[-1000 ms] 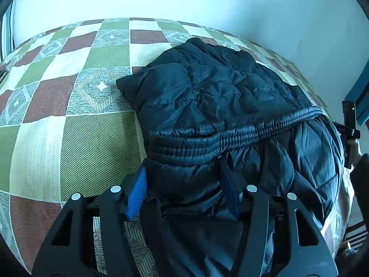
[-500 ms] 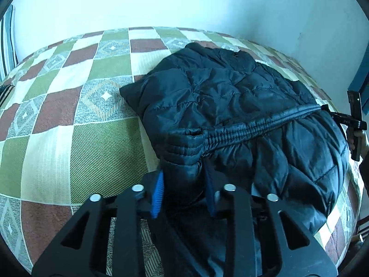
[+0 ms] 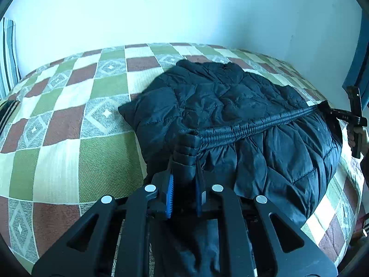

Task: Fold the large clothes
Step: 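Grasp the elastic hem band of the black jacket with both grippers, then lift the jacket by the hem band with both grippers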

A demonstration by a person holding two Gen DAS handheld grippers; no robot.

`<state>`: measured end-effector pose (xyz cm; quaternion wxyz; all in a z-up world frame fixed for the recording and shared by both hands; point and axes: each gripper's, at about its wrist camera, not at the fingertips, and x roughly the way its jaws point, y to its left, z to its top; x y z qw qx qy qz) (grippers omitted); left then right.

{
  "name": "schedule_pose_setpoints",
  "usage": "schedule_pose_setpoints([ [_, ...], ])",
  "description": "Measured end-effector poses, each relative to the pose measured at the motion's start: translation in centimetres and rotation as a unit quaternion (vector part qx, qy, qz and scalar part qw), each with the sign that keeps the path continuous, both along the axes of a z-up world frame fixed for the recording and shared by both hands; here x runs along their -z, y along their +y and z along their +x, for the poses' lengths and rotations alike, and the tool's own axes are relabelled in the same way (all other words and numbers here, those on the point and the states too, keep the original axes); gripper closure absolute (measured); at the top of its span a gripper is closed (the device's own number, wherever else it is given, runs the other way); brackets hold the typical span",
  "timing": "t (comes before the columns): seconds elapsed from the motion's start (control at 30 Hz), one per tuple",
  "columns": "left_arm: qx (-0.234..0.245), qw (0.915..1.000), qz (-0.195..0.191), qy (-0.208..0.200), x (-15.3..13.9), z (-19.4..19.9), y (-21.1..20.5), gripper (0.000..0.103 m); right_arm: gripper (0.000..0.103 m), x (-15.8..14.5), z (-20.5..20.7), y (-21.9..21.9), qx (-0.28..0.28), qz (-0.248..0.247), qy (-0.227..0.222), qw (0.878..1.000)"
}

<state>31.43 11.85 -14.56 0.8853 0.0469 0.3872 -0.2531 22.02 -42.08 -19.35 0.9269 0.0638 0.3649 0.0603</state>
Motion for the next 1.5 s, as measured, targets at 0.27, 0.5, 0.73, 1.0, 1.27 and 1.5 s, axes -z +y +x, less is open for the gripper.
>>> schedule_pose_setpoints([
  [0.27, 0.0, 0.9995, -0.007, -0.029, -2.2, -0.9, 0.2, 0.089, 0.088, -1.9, -0.8, 0.5, 0.002, -0.011, -0.022, 1.0],
  [0.5, -0.005, 0.9989, -0.01, -0.046, -3.7, -0.9, 0.2, 0.09, 0.088, -3.6, -1.1, 0.4, 0.006, -0.012, -0.042, 0.999],
  [0.73, -0.011, 0.998, -0.001, -0.063, -5.3, 0.0, -0.3, 0.09, 0.089, -5.1, -0.5, 0.4, 0.014, -0.013, -0.059, 0.998],
  [1.0, -0.041, 0.996, 0.027, -0.075, -7.1, 4.1, -1.7, 0.09, 0.089, -7.4, 3.5, 0.0, 0.032, -0.013, -0.076, 0.997],
  [1.27, -0.077, 0.9917, 0.069, -0.076, -8.3, 12.4, -4.7, 0.09, 0.089, -8.1, 12.0, -0.7, 0.079, -0.023, -0.066, 0.994],
  [1.5, -0.115, 0.986, 0.11, -0.048, -5.1, 19.6, -7.0, 0.09, 0.089, -5.5, 20.2, -0.3, 0.105, -0.036, -0.019, 0.994],
])
